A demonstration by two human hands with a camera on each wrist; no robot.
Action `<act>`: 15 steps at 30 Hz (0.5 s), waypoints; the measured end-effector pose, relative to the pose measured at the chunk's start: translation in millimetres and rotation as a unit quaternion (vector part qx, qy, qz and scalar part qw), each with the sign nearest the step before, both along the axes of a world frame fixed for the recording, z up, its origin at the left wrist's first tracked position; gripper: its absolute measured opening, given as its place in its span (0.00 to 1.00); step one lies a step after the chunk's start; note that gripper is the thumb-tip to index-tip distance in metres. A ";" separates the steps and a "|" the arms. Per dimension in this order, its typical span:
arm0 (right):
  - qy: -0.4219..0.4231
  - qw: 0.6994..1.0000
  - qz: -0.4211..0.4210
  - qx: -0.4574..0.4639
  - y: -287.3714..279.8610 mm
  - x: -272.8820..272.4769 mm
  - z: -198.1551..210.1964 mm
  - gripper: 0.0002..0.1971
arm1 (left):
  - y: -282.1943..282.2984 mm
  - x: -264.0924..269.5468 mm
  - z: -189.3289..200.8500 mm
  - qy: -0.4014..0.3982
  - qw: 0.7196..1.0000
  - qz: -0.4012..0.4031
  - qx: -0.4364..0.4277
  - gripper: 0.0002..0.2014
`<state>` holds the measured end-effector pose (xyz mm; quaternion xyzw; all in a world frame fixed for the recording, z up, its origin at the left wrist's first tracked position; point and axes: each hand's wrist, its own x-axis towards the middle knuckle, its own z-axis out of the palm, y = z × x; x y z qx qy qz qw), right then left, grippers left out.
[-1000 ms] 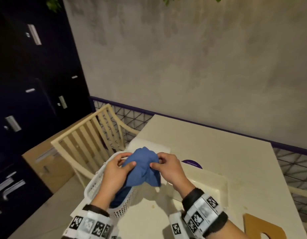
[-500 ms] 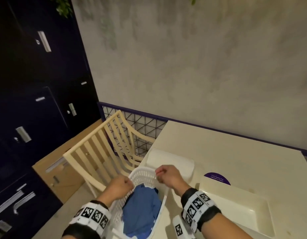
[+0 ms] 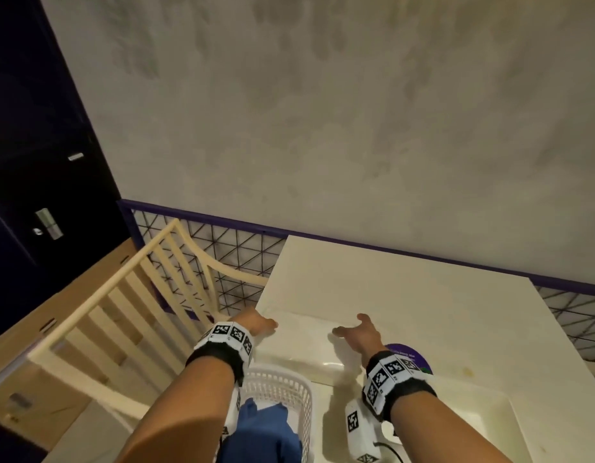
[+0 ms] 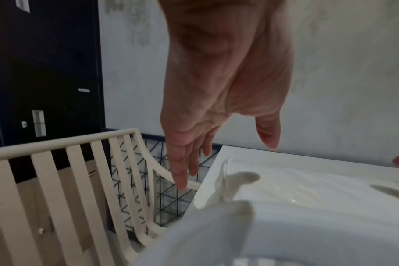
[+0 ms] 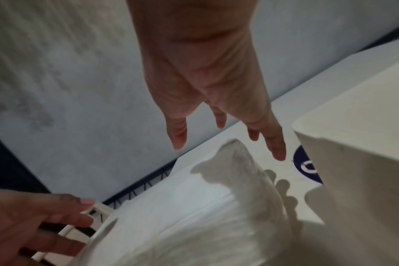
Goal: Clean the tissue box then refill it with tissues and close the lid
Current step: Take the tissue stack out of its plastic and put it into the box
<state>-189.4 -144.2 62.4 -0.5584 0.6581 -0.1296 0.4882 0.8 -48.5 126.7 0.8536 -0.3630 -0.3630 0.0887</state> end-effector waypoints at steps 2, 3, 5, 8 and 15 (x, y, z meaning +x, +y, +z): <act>-0.029 0.999 -0.019 0.030 0.3 1.5 -9.4 0.47 | -4.4 -2.7 -5.9 -0.004 1.000 -0.010 0.022 0.30; -0.042 0.998 -0.024 0.049 1.8 2.6 -12.0 0.47 | -5.0 -5.5 -7.8 -0.009 0.999 -0.017 0.039 0.31; -0.051 0.996 -0.024 0.070 3.1 3.9 -18.9 0.45 | -8.5 -11.4 -11.2 -0.003 0.998 -0.026 0.054 0.32; -0.065 0.996 -0.024 0.051 3.1 1.9 -14.0 0.42 | -15.1 -17.0 -9.8 0.015 0.999 -0.009 0.031 0.29; -0.108 0.992 0.011 -0.068 0.5 -41.0 85.1 0.34 | -17.2 -41.0 66.1 -0.051 0.993 -0.016 -0.102 0.22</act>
